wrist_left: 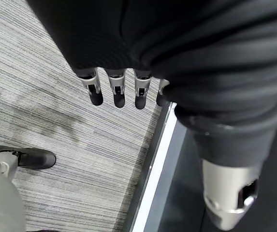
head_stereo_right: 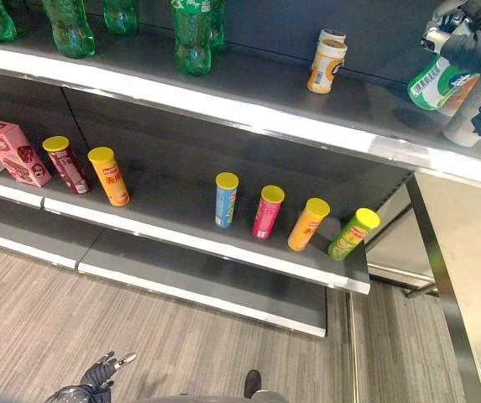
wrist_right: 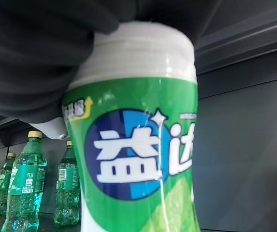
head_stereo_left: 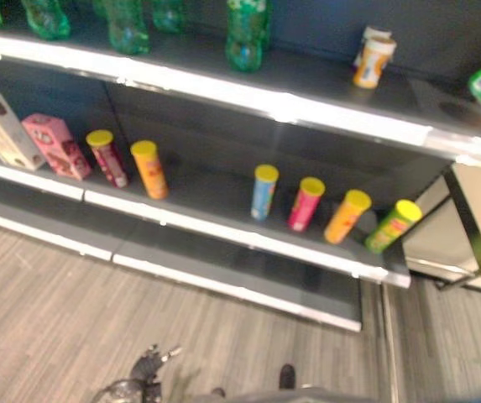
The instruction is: Put the goods on the table back onto the shelves and tidy them up.
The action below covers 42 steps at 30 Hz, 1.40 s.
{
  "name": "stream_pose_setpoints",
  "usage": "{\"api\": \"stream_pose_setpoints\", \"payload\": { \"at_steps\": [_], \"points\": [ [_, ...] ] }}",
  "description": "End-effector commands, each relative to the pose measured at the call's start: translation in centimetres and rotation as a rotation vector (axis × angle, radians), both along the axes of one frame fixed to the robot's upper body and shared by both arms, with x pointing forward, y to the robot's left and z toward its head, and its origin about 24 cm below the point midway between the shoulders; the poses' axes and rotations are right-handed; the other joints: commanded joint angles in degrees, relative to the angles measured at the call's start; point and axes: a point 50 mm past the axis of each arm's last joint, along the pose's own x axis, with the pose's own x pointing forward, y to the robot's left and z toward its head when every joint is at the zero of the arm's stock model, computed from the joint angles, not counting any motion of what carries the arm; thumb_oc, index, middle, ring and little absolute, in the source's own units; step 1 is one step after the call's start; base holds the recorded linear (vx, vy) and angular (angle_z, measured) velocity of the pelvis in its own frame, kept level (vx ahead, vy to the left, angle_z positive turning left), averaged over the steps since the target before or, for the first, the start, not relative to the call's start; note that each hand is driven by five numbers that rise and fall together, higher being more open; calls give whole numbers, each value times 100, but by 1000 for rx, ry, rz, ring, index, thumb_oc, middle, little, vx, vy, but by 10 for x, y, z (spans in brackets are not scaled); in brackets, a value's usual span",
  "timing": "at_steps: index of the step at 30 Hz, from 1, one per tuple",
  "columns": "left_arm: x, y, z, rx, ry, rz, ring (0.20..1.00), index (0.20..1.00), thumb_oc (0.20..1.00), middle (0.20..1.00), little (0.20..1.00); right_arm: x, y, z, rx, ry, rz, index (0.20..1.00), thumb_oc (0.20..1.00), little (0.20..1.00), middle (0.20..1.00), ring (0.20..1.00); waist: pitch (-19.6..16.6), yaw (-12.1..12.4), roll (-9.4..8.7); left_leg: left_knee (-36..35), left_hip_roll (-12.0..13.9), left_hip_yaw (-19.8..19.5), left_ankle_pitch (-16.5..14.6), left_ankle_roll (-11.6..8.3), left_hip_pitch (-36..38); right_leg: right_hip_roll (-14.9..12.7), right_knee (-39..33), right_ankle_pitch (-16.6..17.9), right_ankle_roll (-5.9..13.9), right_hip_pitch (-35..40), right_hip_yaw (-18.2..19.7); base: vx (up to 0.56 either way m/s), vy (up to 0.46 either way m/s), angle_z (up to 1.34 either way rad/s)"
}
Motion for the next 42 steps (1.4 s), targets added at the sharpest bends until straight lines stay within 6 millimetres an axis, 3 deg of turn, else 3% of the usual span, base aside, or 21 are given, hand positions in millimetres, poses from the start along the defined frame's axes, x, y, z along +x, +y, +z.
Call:
{"api": "stream_pose_setpoints", "payload": {
  "at_steps": [1,8,20,30,42],
  "points": [
    [-5,14,3,62,20,-31,1000,1000,1000,1000,1000,7,-2,11,59,-25,-2,200,200,200,200,200,-285,176,-73,2,253,215,-61,-539,-329,-224,109,-456,422,124,-237,0,-36,0],
    [-11,15,0,59,54,-2,1000,1000,1000,1000,1000,33,13,19,18,39,-22,200,200,200,200,200,-379,243,-16,2,304,248,-59,-600,-276,-200,51,-500,379,232,-295,-1,-32,1],
    [-1,22,3,70,33,62,1000,1000,1000,1000,1000,73,7,29,1,84,-245,200,200,200,200,200,-564,395,167,2,326,185,26,-673,-340,-170,49,-564,331,279,-402,-6,-46,6],
    [-9,16,-2,49,62,81,1000,1000,1000,1000,1000,83,18,15,-10,118,-229,200,200,200,200,200,-615,427,222,2,331,85,52,-677,-335,-138,49,-637,284,386,-541,24,-5,11],
    [-16,9,-7,43,87,95,1000,1000,1000,1000,1000,88,38,-4,-60,146,-136,200,200,200,200,200,-510,503,78,2,402,125,49,-685,-359,-107,49,-649,278,359,-594,3,3,1]
  ]
}}
